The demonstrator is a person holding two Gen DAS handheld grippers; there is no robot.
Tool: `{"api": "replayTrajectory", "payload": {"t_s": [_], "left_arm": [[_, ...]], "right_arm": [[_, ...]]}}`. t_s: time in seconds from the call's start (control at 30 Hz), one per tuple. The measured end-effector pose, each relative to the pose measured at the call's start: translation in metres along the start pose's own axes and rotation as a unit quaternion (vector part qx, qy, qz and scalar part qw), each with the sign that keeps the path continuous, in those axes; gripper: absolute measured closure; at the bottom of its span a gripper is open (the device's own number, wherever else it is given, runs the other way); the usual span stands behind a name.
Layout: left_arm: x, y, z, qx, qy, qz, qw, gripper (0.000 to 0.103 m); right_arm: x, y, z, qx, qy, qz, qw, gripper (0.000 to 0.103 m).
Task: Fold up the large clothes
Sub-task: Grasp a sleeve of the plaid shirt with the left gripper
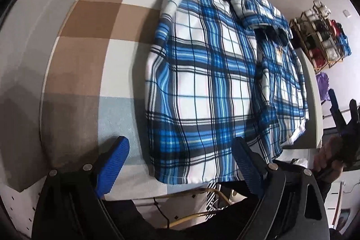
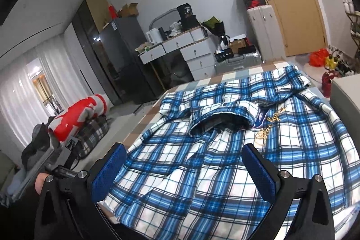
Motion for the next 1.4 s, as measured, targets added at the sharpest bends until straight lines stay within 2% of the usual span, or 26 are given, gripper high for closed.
{"api": "replayTrajectory", "payload": {"t_s": [0.07, 0.13, 0.2, 0.23, 0.47, 0.6, 0.73, 0.83, 0.9, 1.03, 1.1, 1.2, 1.4], "left_arm": [[0.002, -0.002, 0.005, -0.004, -0.027, -0.011, 0.9995, 0.019], [0.005, 0.001, 0.009, -0.005, -0.034, -0.013, 0.9993, 0.022], [0.003, 0.004, 0.012, 0.001, -0.039, -0.012, 0.9992, 0.04], [0.002, 0.005, 0.015, 0.001, -0.047, -0.011, 0.9988, 0.042], [-0.015, 0.009, 0.039, 0.035, -0.091, 0.02, 0.9951, 0.043], [-0.013, 0.005, 0.051, 0.047, -0.122, 0.022, 0.9912, 0.042], [0.005, 0.004, 0.045, 0.043, -0.077, 0.009, 0.9961, 0.042], [0.007, 0.005, 0.027, 0.015, -0.039, 0.008, 0.9991, 0.042], [0.004, 0.003, 0.023, 0.007, -0.043, 0.008, 0.999, 0.042], [0.005, -0.001, 0.014, 0.003, -0.012, 0.006, 0.9999, 0.042], [0.006, 0.0, 0.013, 0.0, -0.021, 0.009, 0.9997, 0.041], [0.009, 0.0, 0.019, -0.01, -0.056, 0.003, 0.9984, 0.041], [-0.004, 0.005, 0.049, 0.022, -0.102, 0.025, 0.9942, 0.044]], "right_arm": [[0.0, 0.0, -0.001, -0.003, 0.001, -0.001, 1.0, 0.0], [0.001, -0.001, -0.003, -0.007, 0.001, -0.001, 1.0, 0.0], [0.001, -0.002, -0.005, -0.009, 0.003, -0.003, 1.0, 0.0], [0.001, -0.002, -0.006, -0.011, 0.003, -0.003, 1.0, 0.0], [0.0, -0.002, -0.004, -0.005, 0.004, -0.002, 1.0, 0.0], [0.001, -0.002, -0.004, -0.003, 0.007, -0.003, 1.0, 0.0], [0.001, -0.003, -0.006, -0.004, 0.01, -0.004, 1.0, 0.0], [0.001, -0.003, -0.007, -0.007, 0.009, -0.003, 1.0, 0.0], [0.001, -0.004, -0.007, -0.009, 0.008, -0.004, 1.0, 0.0], [0.001, -0.003, -0.005, 0.0, 0.01, -0.006, 1.0, 0.0], [0.001, -0.002, -0.005, 0.003, 0.013, -0.005, 1.0, 0.0], [0.0, -0.002, -0.007, 0.001, 0.013, -0.004, 1.0, 0.0], [-0.001, -0.003, -0.007, -0.006, 0.008, -0.003, 1.0, 0.0]]}}
Point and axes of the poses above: each gripper's, at about its wrist camera, not at the fingertips, and x roughly the way its jaws point, z to its right, y to its top, the point moved 8 cm from there along x, roughly the way its jaws point, and after that the axes turned 3 degrees about x, right-handed, at the moved point
